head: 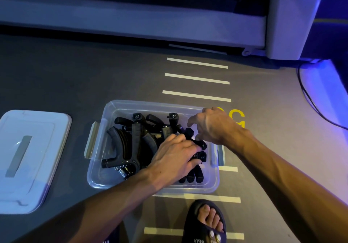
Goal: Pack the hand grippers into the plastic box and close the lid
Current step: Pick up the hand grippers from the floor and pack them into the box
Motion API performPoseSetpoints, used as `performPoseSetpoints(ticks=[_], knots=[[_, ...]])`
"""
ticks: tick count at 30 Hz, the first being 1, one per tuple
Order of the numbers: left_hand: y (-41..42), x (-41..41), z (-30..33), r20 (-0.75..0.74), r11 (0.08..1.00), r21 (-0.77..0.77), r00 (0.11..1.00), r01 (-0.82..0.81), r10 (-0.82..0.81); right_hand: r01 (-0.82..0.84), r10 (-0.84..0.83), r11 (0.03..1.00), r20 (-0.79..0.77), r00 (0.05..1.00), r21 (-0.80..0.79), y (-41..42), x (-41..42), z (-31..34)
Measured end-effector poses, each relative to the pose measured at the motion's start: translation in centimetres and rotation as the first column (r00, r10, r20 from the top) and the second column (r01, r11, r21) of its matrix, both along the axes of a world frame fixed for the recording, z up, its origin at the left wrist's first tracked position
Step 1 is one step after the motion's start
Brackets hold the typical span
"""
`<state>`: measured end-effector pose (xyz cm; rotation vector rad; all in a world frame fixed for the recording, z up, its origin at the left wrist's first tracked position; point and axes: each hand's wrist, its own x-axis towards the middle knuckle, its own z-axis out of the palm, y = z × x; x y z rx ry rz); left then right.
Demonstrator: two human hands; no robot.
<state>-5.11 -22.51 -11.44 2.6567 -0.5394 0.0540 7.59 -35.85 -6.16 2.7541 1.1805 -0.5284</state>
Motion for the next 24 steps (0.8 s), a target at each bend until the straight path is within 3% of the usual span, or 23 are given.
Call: performPoseSetpoints(ticks=[4,15,24], knots=[[0.1,0.0,0.0,0.035,1.0,0.014,0.999,0.004,-0.005,0.024,-0.016,0.995,-0.081,0.997,0.099,0.3,-0.2,0.5],[1.9,0.3,0.3,0.104,0.985,-0.174,0.995,0.016,0.002,-0.007,0.011,0.996,-0.046,0.999,0.085,0.4,-0.8,1.1],[9.6,-0.3,4.4,0.088,0.911,-0.311,0.947,-0.269,0.31,0.144,-0.104,0.901,-0.118,0.988,0.409,0.3,-1.7,3.7]])
